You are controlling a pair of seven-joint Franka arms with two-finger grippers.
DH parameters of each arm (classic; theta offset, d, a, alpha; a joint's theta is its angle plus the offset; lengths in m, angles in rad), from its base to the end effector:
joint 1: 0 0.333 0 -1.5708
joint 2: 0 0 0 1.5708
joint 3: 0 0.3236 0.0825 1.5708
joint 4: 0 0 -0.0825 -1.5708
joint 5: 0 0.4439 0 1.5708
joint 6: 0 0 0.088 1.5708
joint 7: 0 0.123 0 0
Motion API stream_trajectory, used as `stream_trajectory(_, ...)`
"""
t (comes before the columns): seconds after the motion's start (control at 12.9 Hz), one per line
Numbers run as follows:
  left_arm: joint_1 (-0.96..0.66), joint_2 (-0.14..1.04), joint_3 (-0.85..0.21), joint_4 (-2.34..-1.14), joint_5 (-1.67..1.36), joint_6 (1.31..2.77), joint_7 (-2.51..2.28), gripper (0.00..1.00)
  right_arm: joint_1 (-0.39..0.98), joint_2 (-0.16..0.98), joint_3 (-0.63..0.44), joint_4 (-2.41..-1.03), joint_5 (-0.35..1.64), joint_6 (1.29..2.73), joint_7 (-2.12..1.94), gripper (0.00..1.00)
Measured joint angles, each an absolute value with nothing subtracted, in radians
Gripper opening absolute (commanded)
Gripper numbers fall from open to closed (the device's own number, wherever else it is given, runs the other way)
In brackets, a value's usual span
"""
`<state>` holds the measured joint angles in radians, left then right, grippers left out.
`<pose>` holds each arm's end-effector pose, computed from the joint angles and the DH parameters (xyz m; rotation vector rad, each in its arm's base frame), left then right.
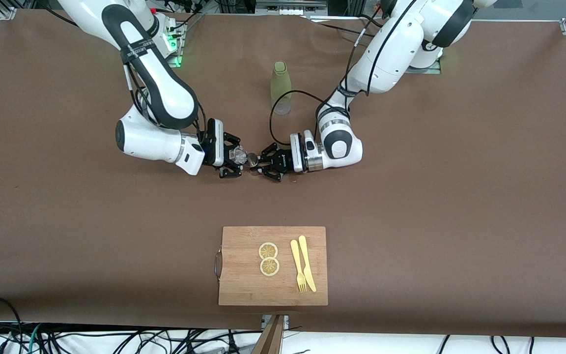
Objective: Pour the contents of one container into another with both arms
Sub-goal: 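Tilt the glass cup with the right gripper, pouring into the jigger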
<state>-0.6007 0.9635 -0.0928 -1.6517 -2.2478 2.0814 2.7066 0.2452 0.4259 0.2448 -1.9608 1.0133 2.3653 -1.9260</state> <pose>0.5194 -0.4918 0.0156 1.4299 -1.1287 1.2124 0.5816 0.3297 0.2196 -1.6880 -1.7808 -0.6314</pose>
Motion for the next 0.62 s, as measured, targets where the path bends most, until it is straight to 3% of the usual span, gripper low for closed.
stream_trajectory(0.62, -0.601, 0.964, -0.092, -1.65, -2.248, 2.082, 2.707, 0.0, 0.267, 0.426, 0.245, -1.97, 0.948, 2.44, -1.912, 0.19)
